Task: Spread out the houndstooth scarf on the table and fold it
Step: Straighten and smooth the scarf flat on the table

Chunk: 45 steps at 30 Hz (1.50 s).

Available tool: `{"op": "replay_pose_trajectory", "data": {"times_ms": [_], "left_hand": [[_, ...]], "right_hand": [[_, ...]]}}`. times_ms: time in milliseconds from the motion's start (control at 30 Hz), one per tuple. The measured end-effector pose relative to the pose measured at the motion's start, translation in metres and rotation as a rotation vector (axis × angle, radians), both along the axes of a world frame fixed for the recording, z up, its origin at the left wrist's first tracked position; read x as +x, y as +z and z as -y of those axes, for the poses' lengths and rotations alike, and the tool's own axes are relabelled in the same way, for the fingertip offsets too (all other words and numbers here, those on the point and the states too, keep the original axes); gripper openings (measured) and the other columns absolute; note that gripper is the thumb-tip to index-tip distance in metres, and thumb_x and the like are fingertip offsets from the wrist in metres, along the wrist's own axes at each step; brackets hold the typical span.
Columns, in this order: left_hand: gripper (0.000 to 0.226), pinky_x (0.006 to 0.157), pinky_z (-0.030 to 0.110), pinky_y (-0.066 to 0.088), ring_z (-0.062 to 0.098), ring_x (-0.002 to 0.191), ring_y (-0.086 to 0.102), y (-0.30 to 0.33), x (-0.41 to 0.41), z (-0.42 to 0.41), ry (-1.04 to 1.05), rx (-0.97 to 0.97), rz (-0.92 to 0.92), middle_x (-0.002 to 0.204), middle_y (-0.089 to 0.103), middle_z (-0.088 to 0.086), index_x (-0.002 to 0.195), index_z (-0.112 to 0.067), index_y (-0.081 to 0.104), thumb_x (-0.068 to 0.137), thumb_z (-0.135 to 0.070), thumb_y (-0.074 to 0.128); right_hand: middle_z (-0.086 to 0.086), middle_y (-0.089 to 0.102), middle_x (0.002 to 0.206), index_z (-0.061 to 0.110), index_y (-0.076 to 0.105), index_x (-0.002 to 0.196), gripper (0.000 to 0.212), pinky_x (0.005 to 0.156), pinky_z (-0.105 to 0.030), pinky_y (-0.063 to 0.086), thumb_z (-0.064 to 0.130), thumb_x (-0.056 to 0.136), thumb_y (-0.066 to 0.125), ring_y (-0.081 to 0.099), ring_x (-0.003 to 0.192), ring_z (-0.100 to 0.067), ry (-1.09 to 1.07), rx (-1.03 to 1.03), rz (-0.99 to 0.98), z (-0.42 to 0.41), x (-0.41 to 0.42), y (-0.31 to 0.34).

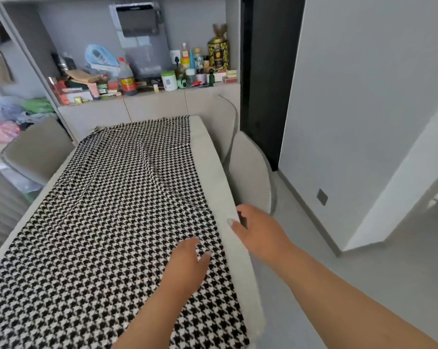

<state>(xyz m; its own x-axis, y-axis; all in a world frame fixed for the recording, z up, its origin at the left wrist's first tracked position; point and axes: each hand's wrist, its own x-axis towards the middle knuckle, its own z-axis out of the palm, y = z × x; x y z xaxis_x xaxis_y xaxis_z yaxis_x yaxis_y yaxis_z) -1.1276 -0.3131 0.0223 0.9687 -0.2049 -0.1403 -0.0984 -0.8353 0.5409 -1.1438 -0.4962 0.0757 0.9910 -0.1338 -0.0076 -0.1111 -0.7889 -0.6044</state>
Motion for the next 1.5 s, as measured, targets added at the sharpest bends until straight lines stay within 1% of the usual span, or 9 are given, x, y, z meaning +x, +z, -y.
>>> {"op": "replay_pose_trajectory", "data": {"times_ms": [100,333,500,600,833,1033,1300,1433,1500], "left_hand": [[0.053,0.108,0.032,0.033,0.020,0.134,0.040,-0.001,0.015,0.053,0.042,0.013,0.000,0.146,0.043,0.006,0.143,-0.012,0.040,0.098,-0.039,0.046],[0.053,0.108,0.038,0.037,0.024,0.129,0.046,-0.006,0.056,0.112,0.174,-0.011,-0.042,0.141,0.049,0.009,0.140,-0.009,0.044,0.098,-0.041,0.044],[0.051,0.107,0.035,0.038,0.024,0.126,0.047,-0.016,0.094,0.135,0.254,-0.041,-0.038,0.137,0.051,0.009,0.137,-0.009,0.047,0.097,-0.040,0.046],[0.045,0.098,0.031,0.040,0.021,0.121,0.052,-0.018,0.117,0.152,0.304,-0.088,-0.018,0.133,0.054,0.008,0.133,-0.011,0.049,0.096,-0.038,0.050],[0.037,0.081,0.028,0.044,0.013,0.097,0.057,-0.012,0.187,0.172,0.442,-0.120,0.001,0.115,0.062,-0.001,0.125,-0.019,0.052,0.095,-0.040,0.050],[0.036,0.077,0.029,0.045,0.010,0.094,0.057,-0.009,0.230,0.180,0.535,-0.030,-0.051,0.114,0.061,-0.005,0.124,-0.022,0.051,0.095,-0.043,0.048],[0.039,0.081,0.031,0.051,0.013,0.099,0.061,-0.009,0.297,0.197,0.771,0.120,-0.101,0.119,0.062,-0.003,0.128,-0.020,0.049,0.095,-0.042,0.048],[0.038,0.071,0.027,0.046,0.011,0.091,0.057,-0.003,0.336,0.222,0.893,0.159,-0.089,0.117,0.062,-0.001,0.127,-0.018,0.050,0.096,-0.040,0.049],[0.037,0.073,0.027,0.046,0.011,0.091,0.055,-0.001,0.352,0.232,0.932,0.167,-0.097,0.114,0.061,-0.002,0.126,-0.018,0.050,0.096,-0.040,0.048]], "right_hand": [[-0.004,0.051,0.138,0.017,0.041,0.141,0.055,0.099,-0.030,0.038,0.049,0.096,0.044,0.047,0.125,-0.020,0.050,-0.039,-0.010,0.048,0.015,0.006],[-0.003,0.049,0.142,0.019,0.039,0.142,0.055,0.104,-0.038,0.041,0.048,0.096,0.045,0.048,0.127,-0.021,0.118,0.024,-0.054,0.108,0.052,0.016],[-0.002,0.049,0.140,0.021,0.037,0.142,0.053,0.102,-0.035,0.043,0.047,0.096,0.045,0.050,0.123,-0.021,0.202,0.008,-0.067,0.136,0.086,0.021],[0.001,0.051,0.135,0.024,0.039,0.140,0.050,0.100,-0.032,0.044,0.046,0.096,0.046,0.051,0.119,-0.017,0.250,0.008,-0.046,0.157,0.114,0.023],[0.008,0.051,0.133,0.032,0.041,0.136,0.045,0.096,-0.027,0.042,0.045,0.094,0.048,0.051,0.117,-0.009,0.312,0.100,0.008,0.190,0.215,0.042],[0.012,0.054,0.122,0.032,0.047,0.130,0.041,0.091,-0.023,0.041,0.048,0.093,0.050,0.052,0.109,-0.005,0.368,0.239,-0.017,0.207,0.292,0.031],[0.013,0.060,0.114,0.031,0.051,0.125,0.037,0.093,-0.027,0.046,0.048,0.092,0.050,0.055,0.107,-0.003,0.601,0.272,-0.023,0.235,0.441,0.015],[0.012,0.060,0.113,0.031,0.052,0.125,0.035,0.088,-0.025,0.043,0.045,0.093,0.049,0.054,0.103,-0.004,0.706,0.237,-0.050,0.248,0.515,0.018],[0.010,0.060,0.114,0.029,0.053,0.124,0.034,0.091,-0.028,0.045,0.043,0.094,0.049,0.056,0.105,-0.007,0.744,0.231,-0.064,0.247,0.546,0.019]]}}
